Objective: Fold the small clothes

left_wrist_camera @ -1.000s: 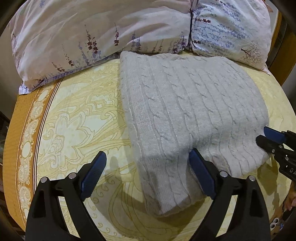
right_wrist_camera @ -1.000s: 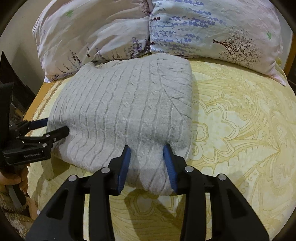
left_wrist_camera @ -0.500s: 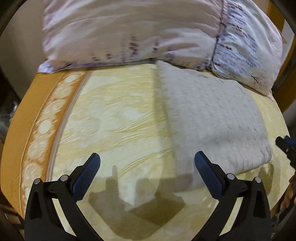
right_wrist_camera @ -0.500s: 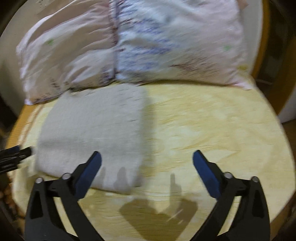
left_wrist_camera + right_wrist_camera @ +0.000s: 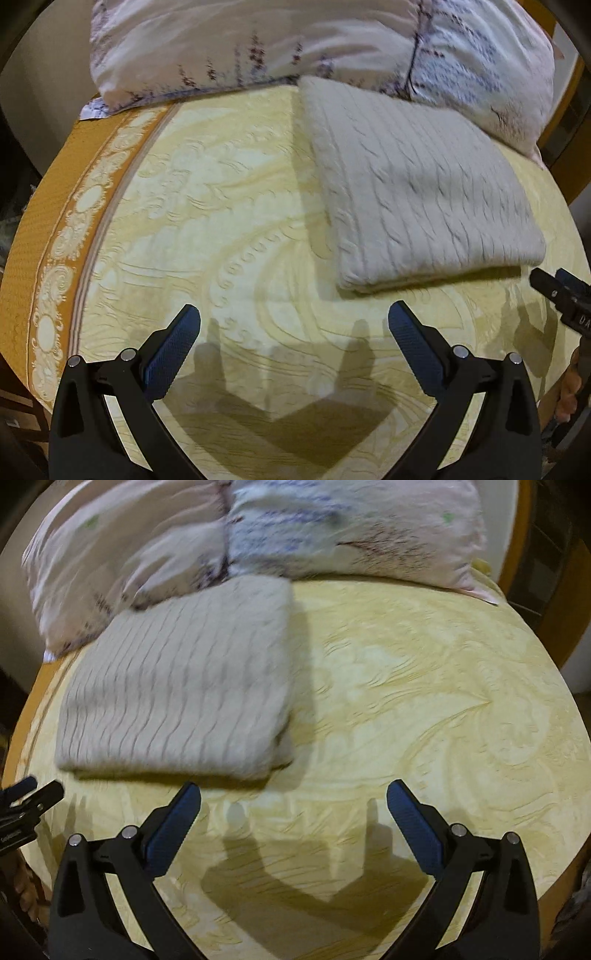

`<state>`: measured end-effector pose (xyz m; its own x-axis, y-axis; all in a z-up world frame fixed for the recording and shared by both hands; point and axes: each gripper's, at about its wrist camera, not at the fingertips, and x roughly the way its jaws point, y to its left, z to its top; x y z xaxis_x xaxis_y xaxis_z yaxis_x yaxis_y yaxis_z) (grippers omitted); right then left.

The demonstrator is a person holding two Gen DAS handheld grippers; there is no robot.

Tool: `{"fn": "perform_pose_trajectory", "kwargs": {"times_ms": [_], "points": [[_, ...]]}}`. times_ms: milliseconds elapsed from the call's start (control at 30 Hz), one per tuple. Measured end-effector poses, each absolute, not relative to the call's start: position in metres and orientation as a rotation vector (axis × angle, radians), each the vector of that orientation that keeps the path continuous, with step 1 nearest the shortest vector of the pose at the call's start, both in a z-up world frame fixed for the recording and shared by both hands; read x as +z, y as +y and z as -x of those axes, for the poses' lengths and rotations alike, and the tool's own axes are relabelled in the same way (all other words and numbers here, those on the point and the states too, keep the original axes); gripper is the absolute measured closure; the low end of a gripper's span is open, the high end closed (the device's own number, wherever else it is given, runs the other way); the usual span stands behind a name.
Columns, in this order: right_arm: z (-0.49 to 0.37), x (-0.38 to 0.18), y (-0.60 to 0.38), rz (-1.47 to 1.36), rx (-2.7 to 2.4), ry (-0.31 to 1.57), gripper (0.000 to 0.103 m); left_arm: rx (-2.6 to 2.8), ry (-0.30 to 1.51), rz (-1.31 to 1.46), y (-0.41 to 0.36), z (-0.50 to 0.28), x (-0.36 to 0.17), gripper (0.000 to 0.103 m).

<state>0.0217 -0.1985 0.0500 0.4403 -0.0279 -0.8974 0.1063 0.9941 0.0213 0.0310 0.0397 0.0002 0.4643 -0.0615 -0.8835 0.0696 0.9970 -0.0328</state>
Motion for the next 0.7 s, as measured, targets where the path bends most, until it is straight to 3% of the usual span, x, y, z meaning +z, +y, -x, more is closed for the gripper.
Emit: {"fn": "perform_pose_trajectory", "kwargs": {"times_ms": [700], "points": [[-0.016, 0.025, -0.169, 0.008, -0.070, 1.151, 0.002, -0.044, 1.131, -0.055, 0.020, -0.029, -0.019, 0.001]]}}
